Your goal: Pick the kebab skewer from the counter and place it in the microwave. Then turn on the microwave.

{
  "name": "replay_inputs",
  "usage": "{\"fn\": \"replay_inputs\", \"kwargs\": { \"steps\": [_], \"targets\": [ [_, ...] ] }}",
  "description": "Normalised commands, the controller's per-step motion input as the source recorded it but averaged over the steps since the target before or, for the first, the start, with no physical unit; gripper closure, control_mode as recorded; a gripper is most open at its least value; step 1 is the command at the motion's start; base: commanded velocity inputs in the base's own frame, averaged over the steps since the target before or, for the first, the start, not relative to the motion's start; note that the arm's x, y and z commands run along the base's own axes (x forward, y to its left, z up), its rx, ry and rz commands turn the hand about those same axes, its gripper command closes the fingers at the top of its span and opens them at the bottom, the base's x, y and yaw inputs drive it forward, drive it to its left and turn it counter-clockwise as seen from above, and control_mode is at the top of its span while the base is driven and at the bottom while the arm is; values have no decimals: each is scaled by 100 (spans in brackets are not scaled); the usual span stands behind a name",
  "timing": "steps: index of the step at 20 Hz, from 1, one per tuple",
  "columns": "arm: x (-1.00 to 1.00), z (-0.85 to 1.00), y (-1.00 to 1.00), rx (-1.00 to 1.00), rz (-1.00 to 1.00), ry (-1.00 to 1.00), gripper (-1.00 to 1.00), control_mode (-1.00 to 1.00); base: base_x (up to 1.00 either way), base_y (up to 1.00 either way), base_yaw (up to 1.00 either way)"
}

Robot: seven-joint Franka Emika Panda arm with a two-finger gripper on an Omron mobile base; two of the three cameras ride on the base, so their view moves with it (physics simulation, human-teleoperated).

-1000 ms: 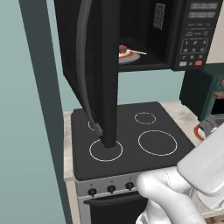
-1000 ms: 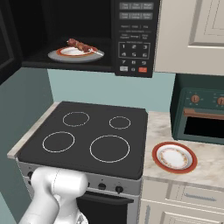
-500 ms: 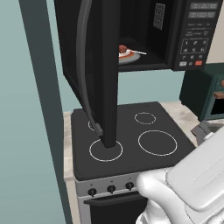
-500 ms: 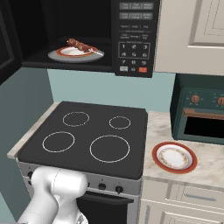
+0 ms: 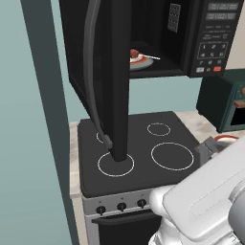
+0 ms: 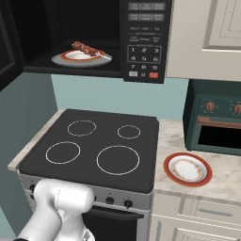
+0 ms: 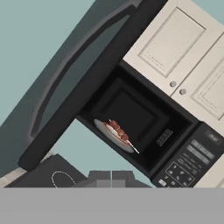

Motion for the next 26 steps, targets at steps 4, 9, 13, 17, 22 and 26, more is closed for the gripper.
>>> {"fn": "replay_inputs", "kwargs": {
  "steps": [4, 9, 13, 17, 22, 26],
  "targets": [
    [0, 0, 14, 0, -7, 0, 100, -100, 0, 0, 0],
    [0, 0, 13, 0, -8, 0, 100, -100, 0, 0, 0],
    [0, 0, 13, 0, -6, 0, 100, -100, 0, 0, 0],
    [1, 0, 14, 0, -6, 0, 100, -100, 0, 0, 0],
    [8, -2, 17, 0, -4, 0, 100, -100, 0, 0, 0],
    [10, -5, 23, 0, -3, 0, 100, -100, 0, 0, 0]
  ]
}}
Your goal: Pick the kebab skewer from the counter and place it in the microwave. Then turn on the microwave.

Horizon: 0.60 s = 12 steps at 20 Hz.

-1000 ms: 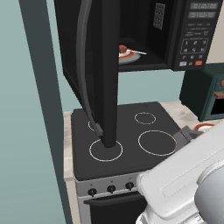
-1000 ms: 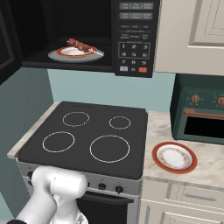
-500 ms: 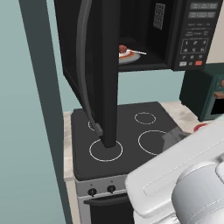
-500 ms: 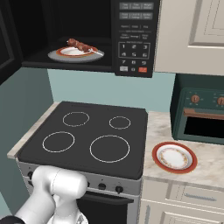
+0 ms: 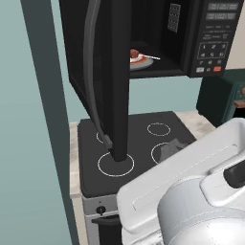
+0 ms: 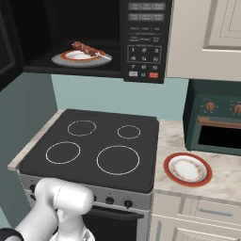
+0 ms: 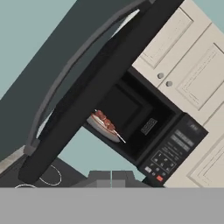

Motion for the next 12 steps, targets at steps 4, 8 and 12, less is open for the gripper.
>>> {"fn": "replay_inputs", "kwargs": {
  "steps": [4, 8, 12],
  "targets": [
    [11, -6, 25, -1, -3, 0, 100, -100, 0, 0, 0],
    [18, -9, 21, -1, -3, 0, 100, -100, 0, 0, 0],
    [28, -12, 16, -4, -2, -3, 100, -100, 0, 0, 0]
  ]
}}
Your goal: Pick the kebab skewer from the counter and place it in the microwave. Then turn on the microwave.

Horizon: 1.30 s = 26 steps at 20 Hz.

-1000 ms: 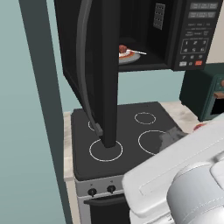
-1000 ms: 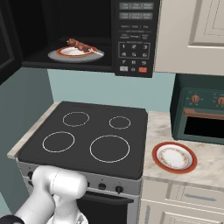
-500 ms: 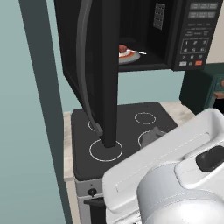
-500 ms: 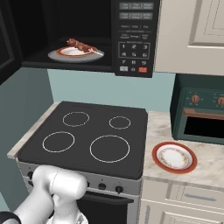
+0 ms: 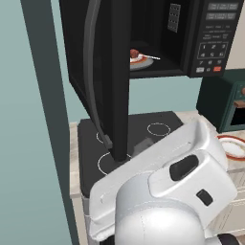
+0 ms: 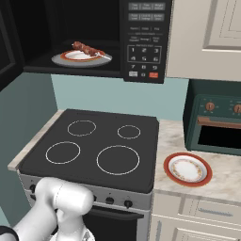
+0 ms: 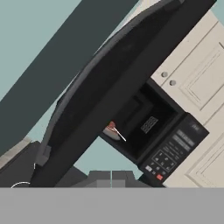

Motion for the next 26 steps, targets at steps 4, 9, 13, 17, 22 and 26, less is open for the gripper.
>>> {"fn": "replay_inputs", "kwargs": {
  "steps": [4, 9, 13, 17, 22, 26],
  "targets": [
    [32, -10, 14, -4, -2, -4, 100, -100, 0, 0, 0],
    [32, -9, 15, -5, -2, -5, 100, -100, 0, 0, 0],
    [29, -10, 18, -5, -3, -5, 100, -100, 0, 0, 0],
    [28, -12, 22, -5, -3, -4, 100, -100, 0, 0, 0],
    [26, -15, 26, -5, -2, -2, 100, -100, 0, 0, 0],
    [27, -10, 28, -4, -2, -1, 100, -100, 0, 0, 0]
  ]
}}
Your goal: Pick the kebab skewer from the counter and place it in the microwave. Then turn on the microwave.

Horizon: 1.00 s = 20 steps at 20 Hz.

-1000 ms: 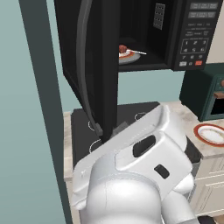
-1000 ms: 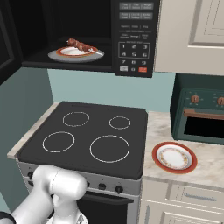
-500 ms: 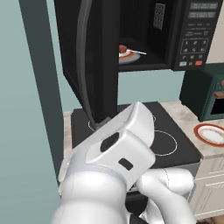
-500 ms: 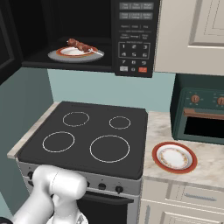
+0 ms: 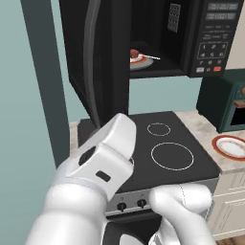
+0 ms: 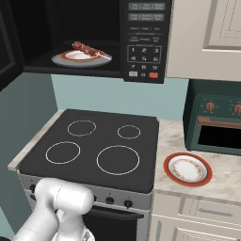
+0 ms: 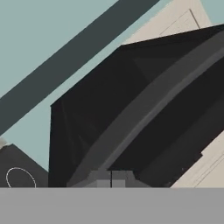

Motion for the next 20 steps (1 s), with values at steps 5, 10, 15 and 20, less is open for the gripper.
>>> {"fn": "replay_inputs", "kwargs": {
  "steps": [5, 10, 15, 20],
  "targets": [
    [25, -2, 23, -2, -2, -1, 100, -100, 0, 0, 0],
    [28, -1, 19, -1, -1, 0, 100, -100, 0, 0, 0],
    [25, 0, 7, 0, -2, 0, 100, -100, 0, 0, 0],
    [20, 0, 0, 0, -3, 0, 100, -100, 0, 0, 0]
  ]
}}
